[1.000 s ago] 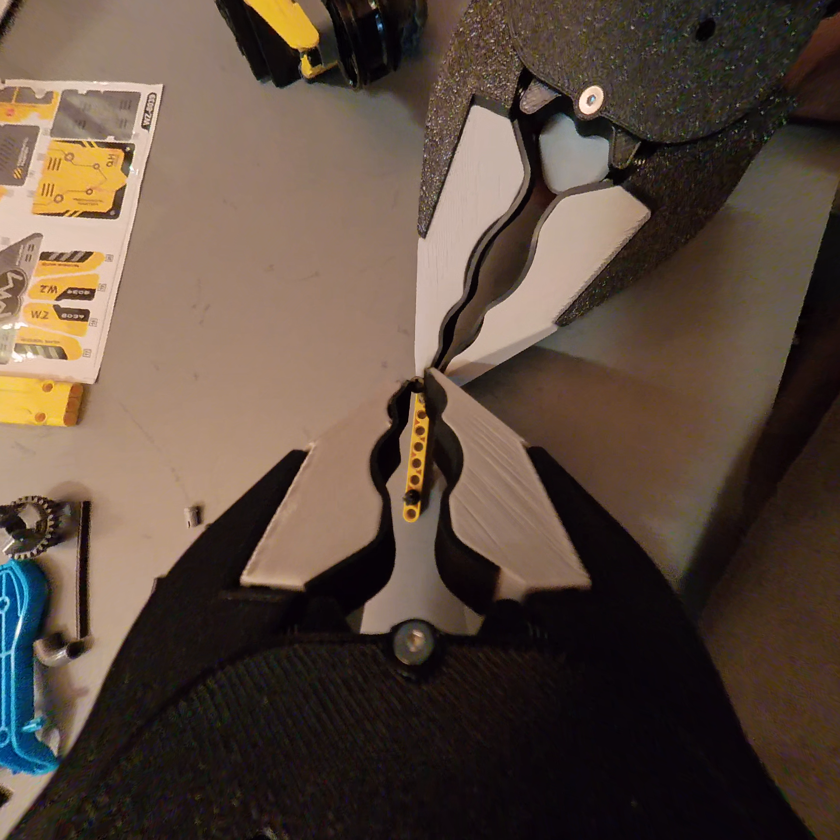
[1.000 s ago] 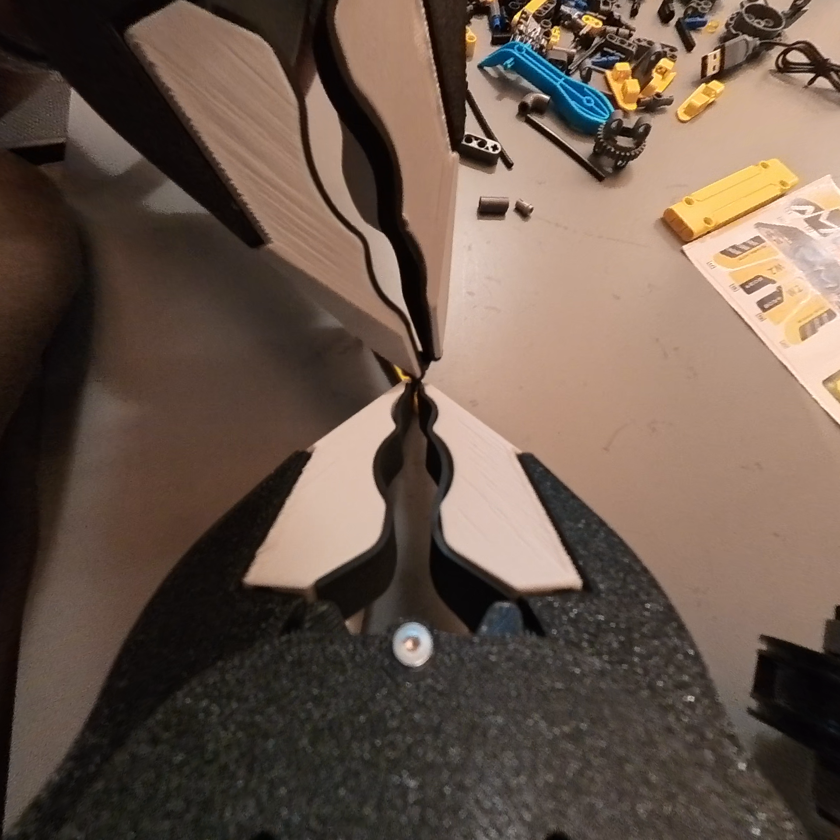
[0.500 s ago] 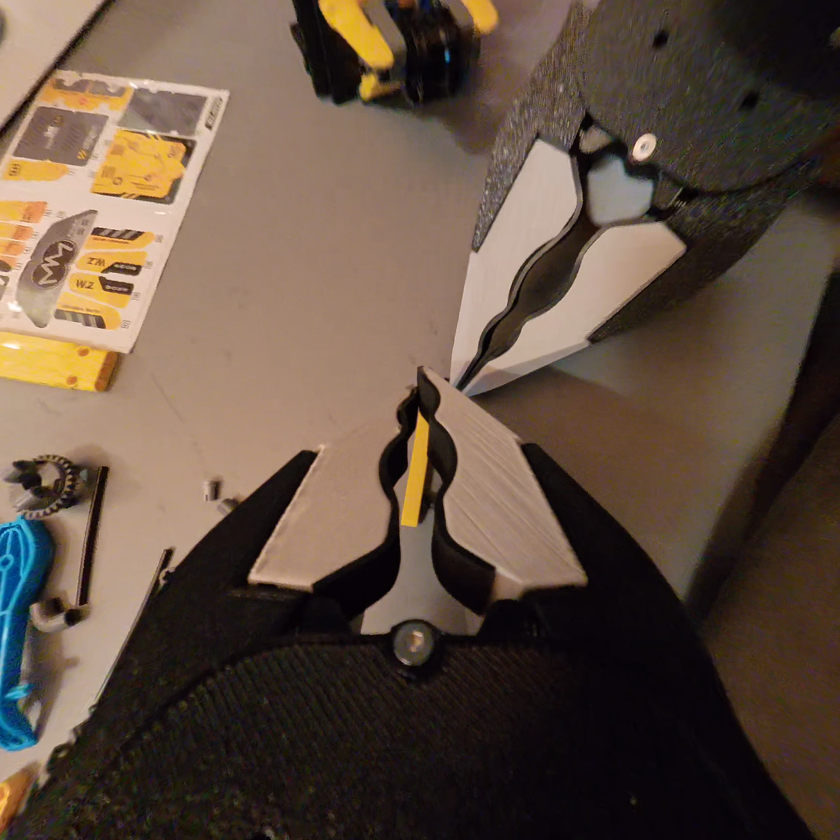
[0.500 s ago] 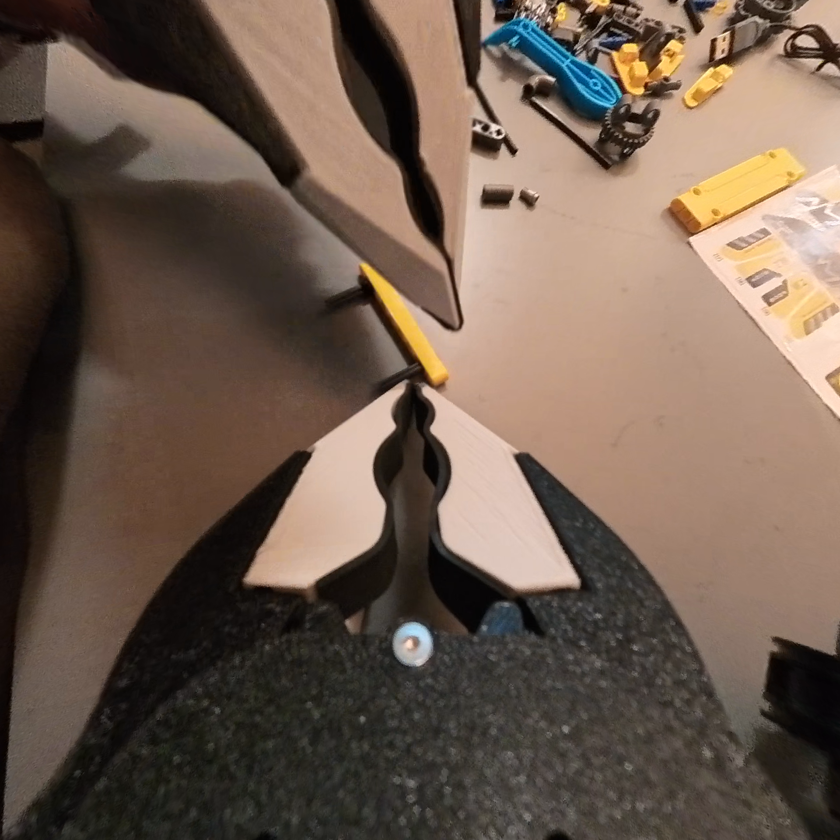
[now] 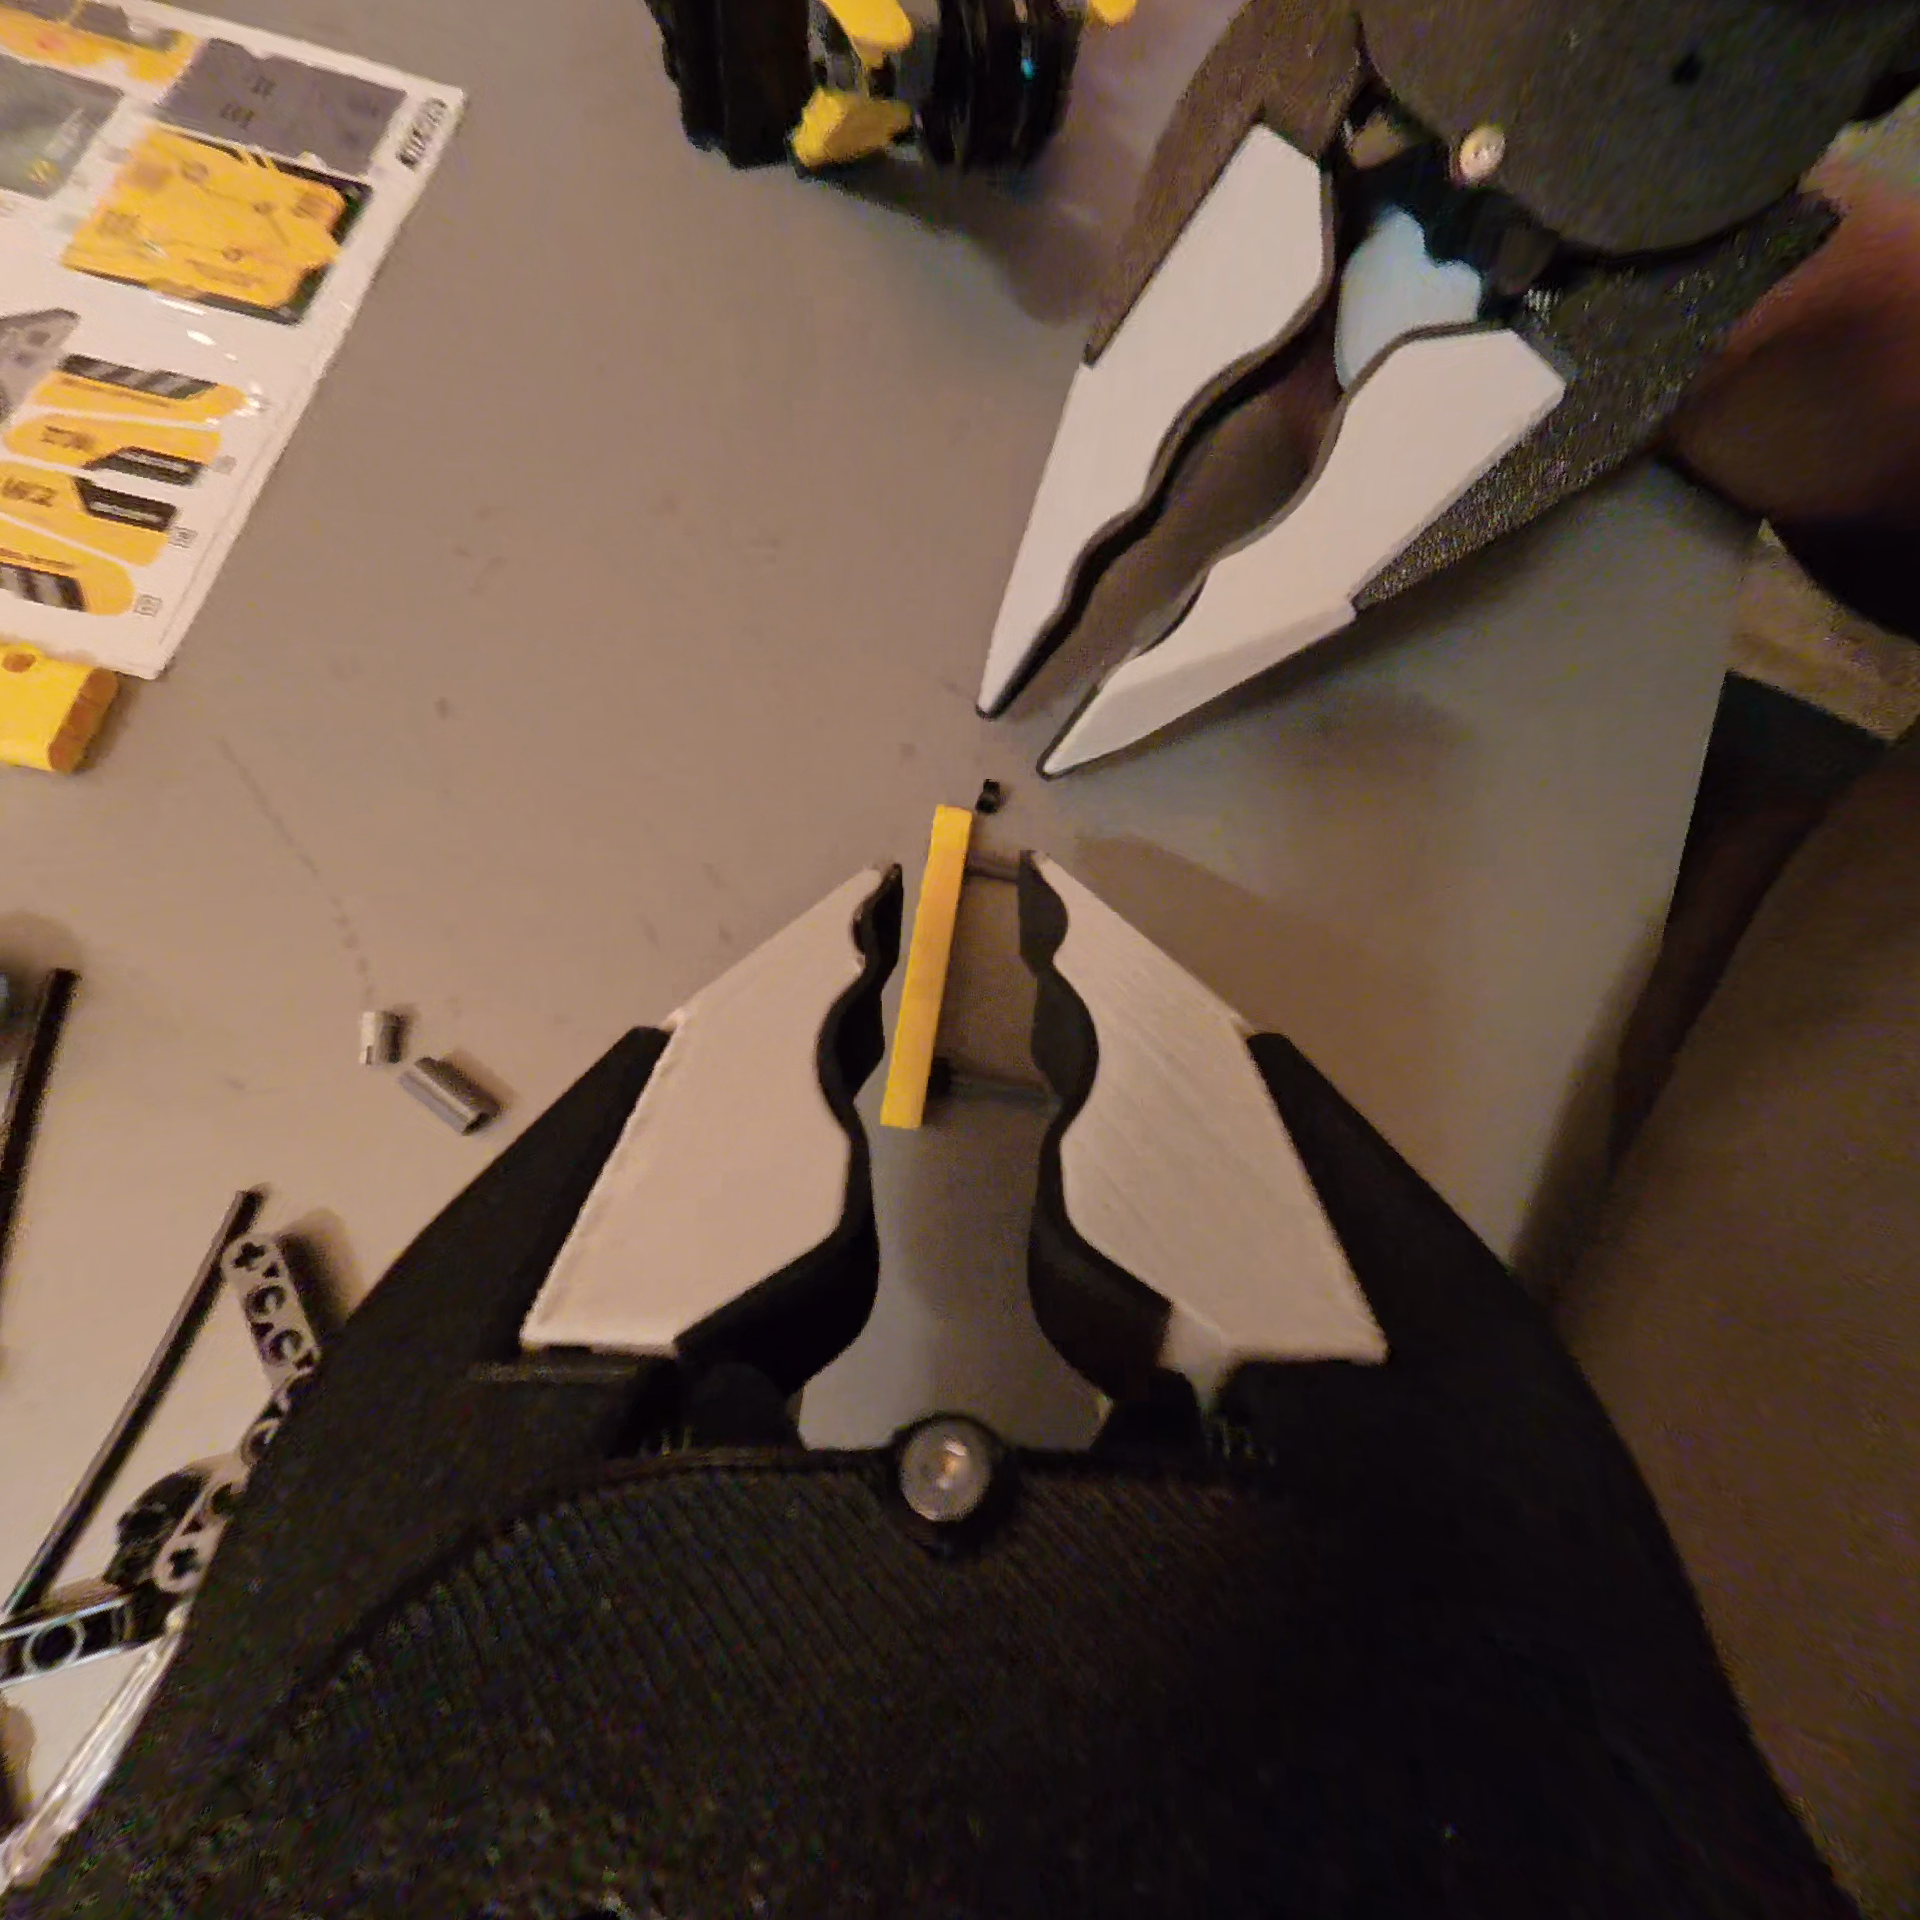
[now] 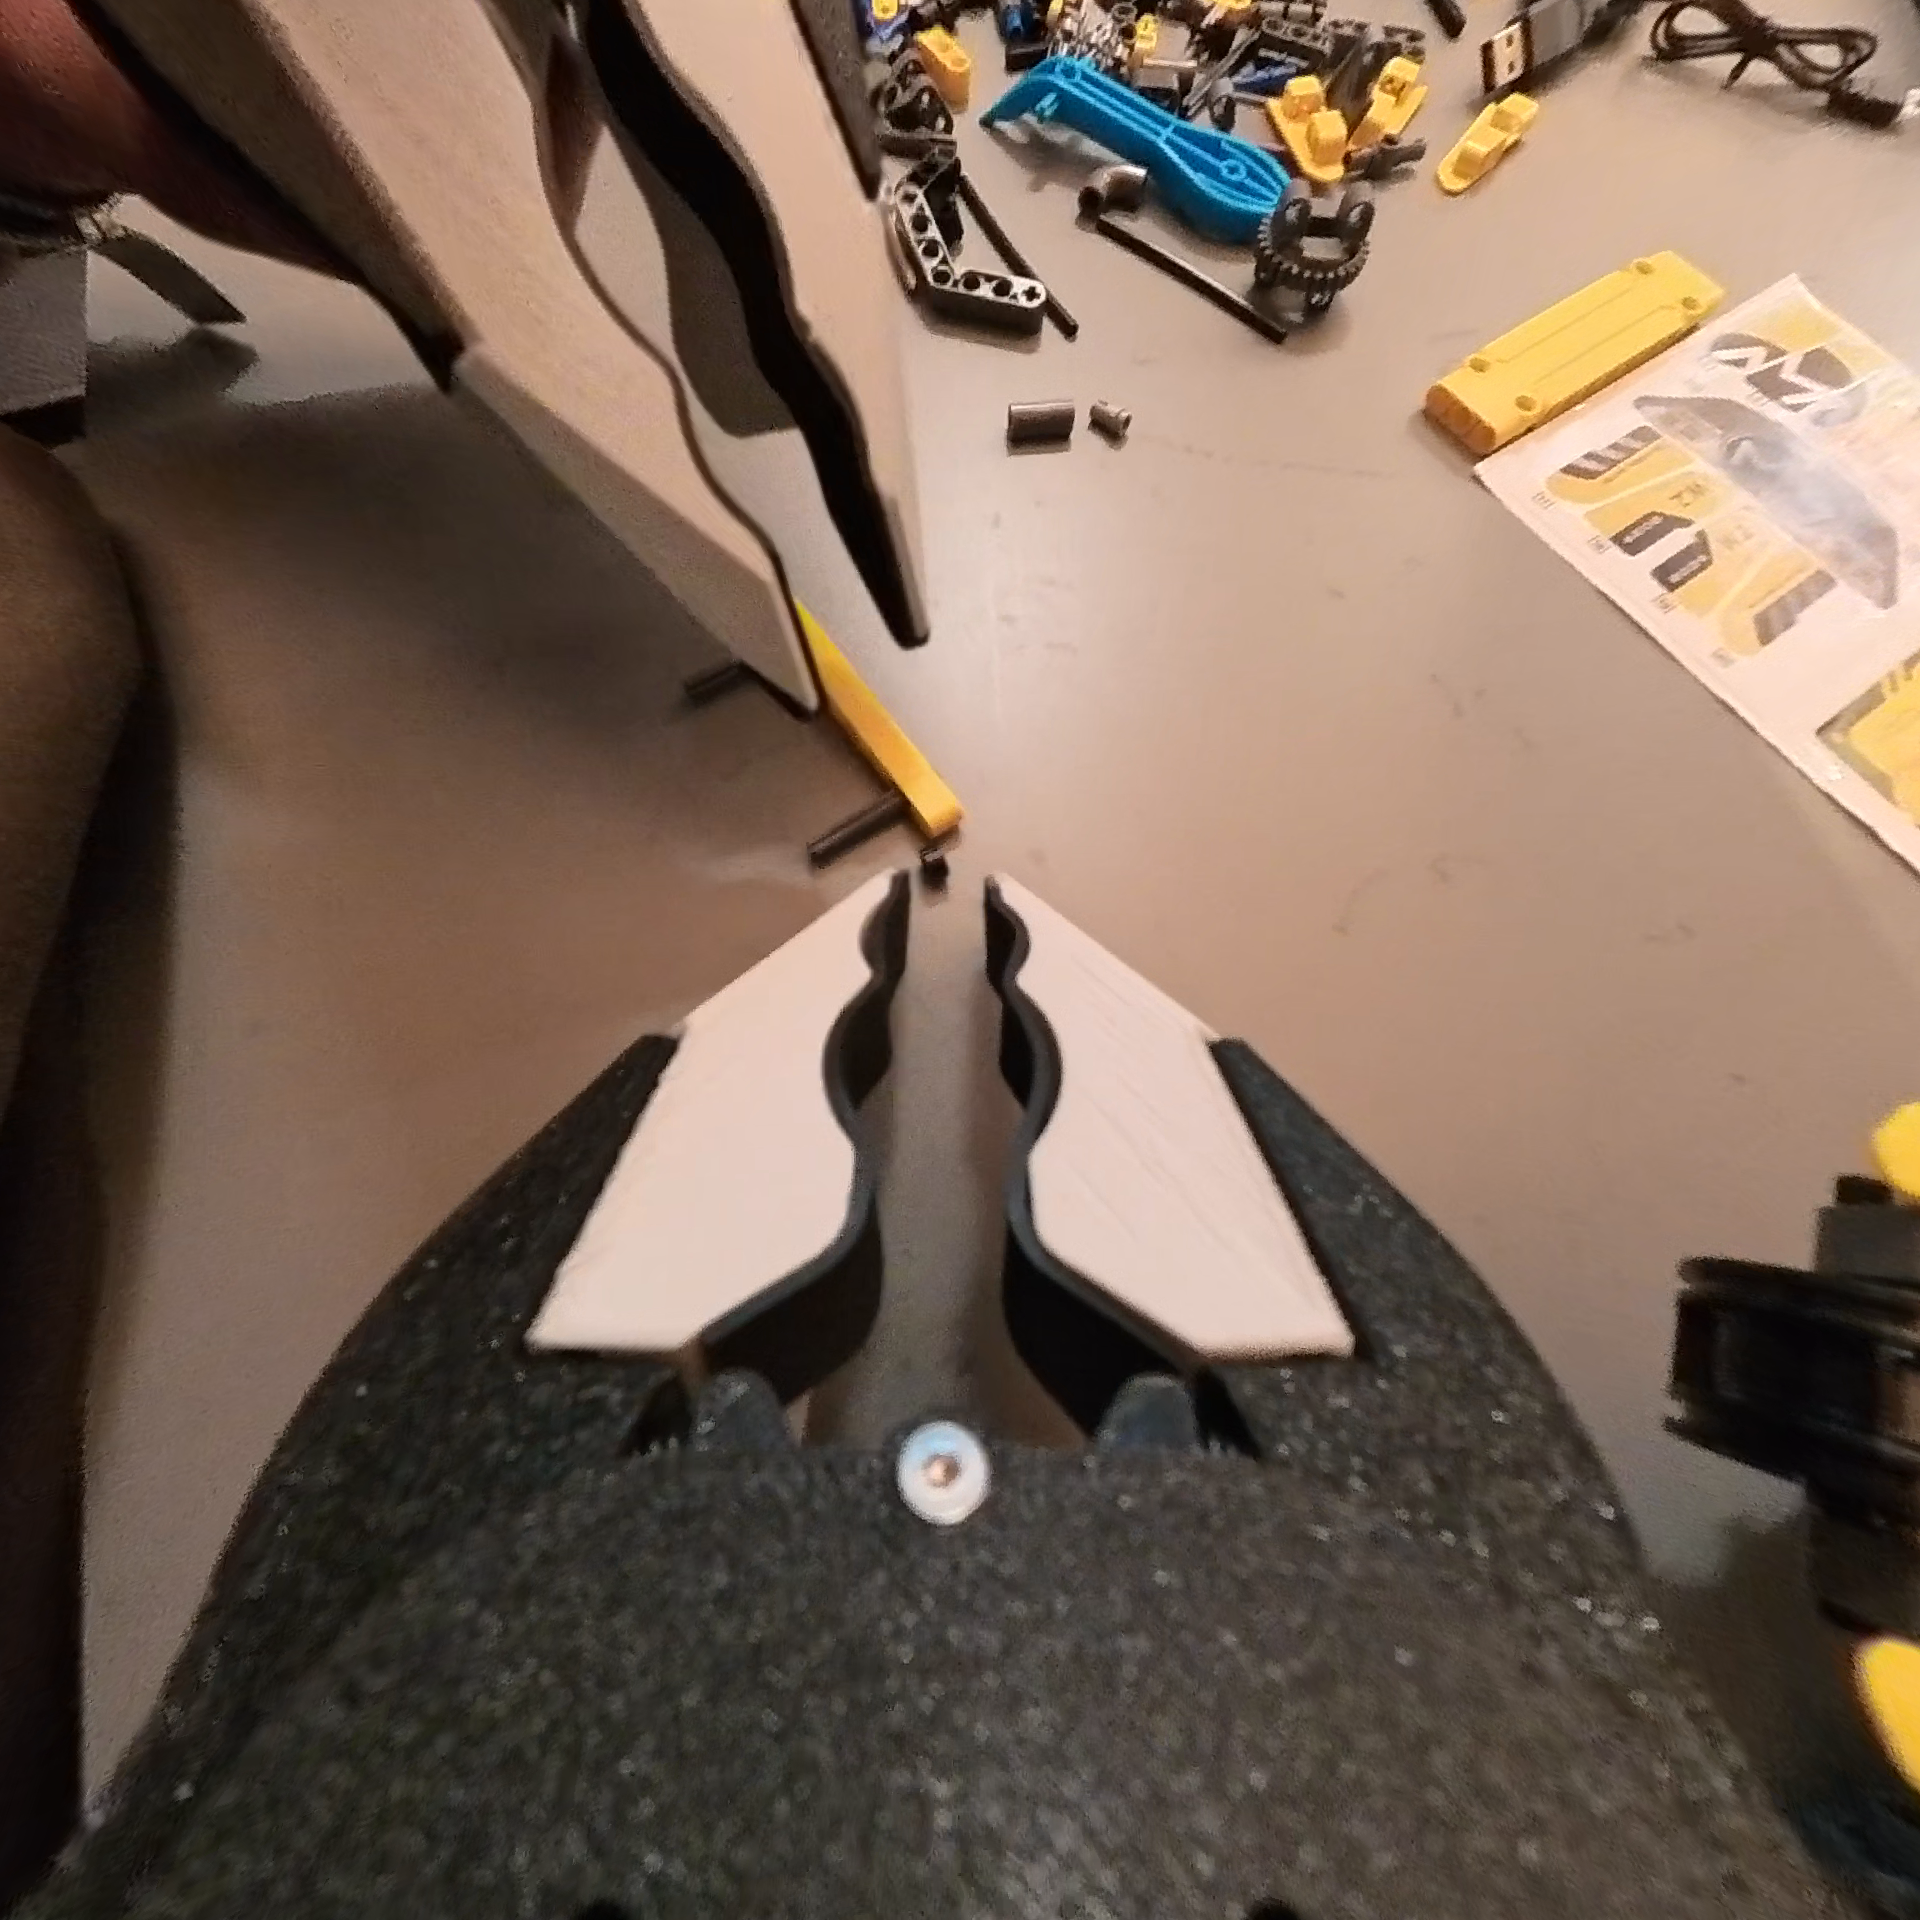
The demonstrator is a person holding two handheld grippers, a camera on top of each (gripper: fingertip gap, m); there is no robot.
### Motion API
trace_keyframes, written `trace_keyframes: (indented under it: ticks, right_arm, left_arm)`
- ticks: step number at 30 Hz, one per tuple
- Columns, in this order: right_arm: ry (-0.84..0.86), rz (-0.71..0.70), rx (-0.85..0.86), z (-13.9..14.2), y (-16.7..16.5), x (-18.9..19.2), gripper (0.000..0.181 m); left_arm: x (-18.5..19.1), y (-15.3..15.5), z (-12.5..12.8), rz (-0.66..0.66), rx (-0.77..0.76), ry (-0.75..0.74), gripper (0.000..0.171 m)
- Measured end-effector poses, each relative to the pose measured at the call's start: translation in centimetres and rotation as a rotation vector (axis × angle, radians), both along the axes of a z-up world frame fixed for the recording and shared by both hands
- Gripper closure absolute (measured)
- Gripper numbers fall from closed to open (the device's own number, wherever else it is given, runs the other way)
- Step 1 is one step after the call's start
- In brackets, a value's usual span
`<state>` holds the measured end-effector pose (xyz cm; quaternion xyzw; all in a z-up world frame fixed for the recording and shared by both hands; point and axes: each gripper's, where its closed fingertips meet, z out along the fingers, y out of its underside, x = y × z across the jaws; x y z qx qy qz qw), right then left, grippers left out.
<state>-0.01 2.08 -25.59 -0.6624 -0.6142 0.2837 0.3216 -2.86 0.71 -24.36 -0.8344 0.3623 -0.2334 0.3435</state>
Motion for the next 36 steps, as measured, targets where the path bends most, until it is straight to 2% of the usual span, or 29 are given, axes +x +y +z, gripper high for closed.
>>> trace_keyframes:
  ticks: [3, 7, 10, 17, 22, 31, 36]
  right_arm:
    - [-0.026, 0.024, -0.012, -0.4, -0.2, -0.3, 0.166]
    - [-0.059, 0.052, 0.011, -0.9, -0.1, -0.7, 0.170]
    - [-0.075, 0.062, 0.014, -1.1, -0.1, -0.7, 0.178]
    - [-0.048, 0.078, -0.018, -0.8, -0.5, -0.6, 0.178]
    - [-0.044, 0.153, -0.029, -0.7, -1.8, -0.2, 0.178]
    - [-0.069, 0.233, 0.073, -1.1, -3.2, -0.2, 0.178]
    - [-0.071, 0.241, 0.120, -1.1, -3.3, -0.5, 0.178]
  left_arm:
    - [0.4, -0.2, -0.7, -0.028, 0.004, 0.032, 0.152]
    - [0.7, 0.1, -1.3, -0.056, 0.013, 0.071, 0.146]
    - [0.9, 0.3, -1.6, -0.073, 0.004, 0.068, 0.145]
    - [1.1, 0.3, -1.9, -0.099, -0.022, 0.043, 0.145]
    - [0.9, 0.0, -2.4, -0.114, -0.030, 0.047, 0.147]
    - [1.0, 0.1, -2.4, -0.127, -0.005, 0.042, 0.165]
    - [1.0, 0.1, -2.4, -0.126, 0.012, 0.055, 0.166]
